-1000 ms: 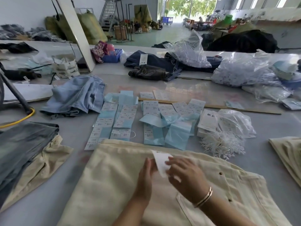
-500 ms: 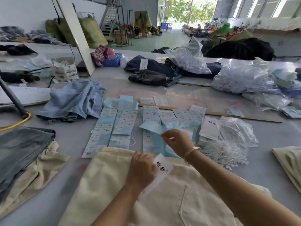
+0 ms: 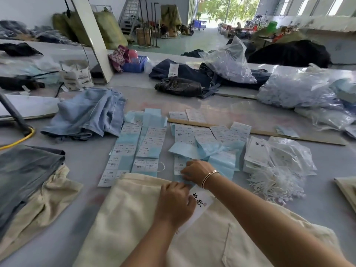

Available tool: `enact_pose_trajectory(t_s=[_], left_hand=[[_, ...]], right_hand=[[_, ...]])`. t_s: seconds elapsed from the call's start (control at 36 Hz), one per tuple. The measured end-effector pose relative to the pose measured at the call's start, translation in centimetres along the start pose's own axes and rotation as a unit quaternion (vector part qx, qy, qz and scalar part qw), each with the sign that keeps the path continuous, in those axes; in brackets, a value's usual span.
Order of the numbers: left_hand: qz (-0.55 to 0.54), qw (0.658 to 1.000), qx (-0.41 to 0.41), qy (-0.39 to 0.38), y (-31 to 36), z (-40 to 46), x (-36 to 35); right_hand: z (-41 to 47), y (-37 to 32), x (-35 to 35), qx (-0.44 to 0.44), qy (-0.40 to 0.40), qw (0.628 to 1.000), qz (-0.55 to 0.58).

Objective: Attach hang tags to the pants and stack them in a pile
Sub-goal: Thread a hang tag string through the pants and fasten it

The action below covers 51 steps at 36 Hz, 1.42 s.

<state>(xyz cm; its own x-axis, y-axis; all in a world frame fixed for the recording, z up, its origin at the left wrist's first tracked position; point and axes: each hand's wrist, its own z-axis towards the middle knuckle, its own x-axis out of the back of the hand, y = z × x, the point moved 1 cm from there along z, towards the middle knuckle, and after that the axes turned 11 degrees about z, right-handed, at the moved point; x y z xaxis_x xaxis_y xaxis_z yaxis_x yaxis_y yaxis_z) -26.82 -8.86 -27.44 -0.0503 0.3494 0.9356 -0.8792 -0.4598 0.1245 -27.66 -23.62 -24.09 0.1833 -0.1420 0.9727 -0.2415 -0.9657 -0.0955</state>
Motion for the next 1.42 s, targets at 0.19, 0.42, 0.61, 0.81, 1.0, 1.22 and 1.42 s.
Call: enact_pose_trajectory(t_s=[0.19, 0.42, 0.61, 0.81, 1.0, 1.22, 1.42], left_hand=[[-0.003, 1.000, 0.007, 0.005, 0.0, 0.0, -0.2], [-0.027, 0.999, 0.019, -0.024, -0.1, 0.0, -0.2], [-0.050, 0.998, 0.025, -0.034, -0.1, 0.2, -0.2], [-0.281, 0.941, 0.177, -0.059, -1.2, 0.6, -0.2], [-0.506, 0.780, 0.365, -0.034, -1.9, 1.1, 2.1], [-0.584, 0.710, 0.383, -0.087, 3.2, -2.6, 3.2], [-0.572, 0.717, 0.349, -0.193, 4.5, -4.7, 1.9]], right_hand=[[0.1, -0.8, -0.7, -0.009, 0.085, 0.996, -0.020], [1.5, 1.3, 2.3, -0.167, -0.015, 0.958, 0.233], [0.4, 4.9, 6.1, -0.243, 0.120, 0.795, 0.543], [-5.6, 4.2, 7.7, -0.140, 0.278, 0.402, 0.861], [-13.2, 0.1, 0.6, -0.133, 0.384, 0.329, 0.853], [-17.9, -2.1, -5.0, -0.173, 0.539, 0.586, 0.580], [-19.7, -2.7, -6.4, -0.037, 0.529, 0.786, 0.317]])
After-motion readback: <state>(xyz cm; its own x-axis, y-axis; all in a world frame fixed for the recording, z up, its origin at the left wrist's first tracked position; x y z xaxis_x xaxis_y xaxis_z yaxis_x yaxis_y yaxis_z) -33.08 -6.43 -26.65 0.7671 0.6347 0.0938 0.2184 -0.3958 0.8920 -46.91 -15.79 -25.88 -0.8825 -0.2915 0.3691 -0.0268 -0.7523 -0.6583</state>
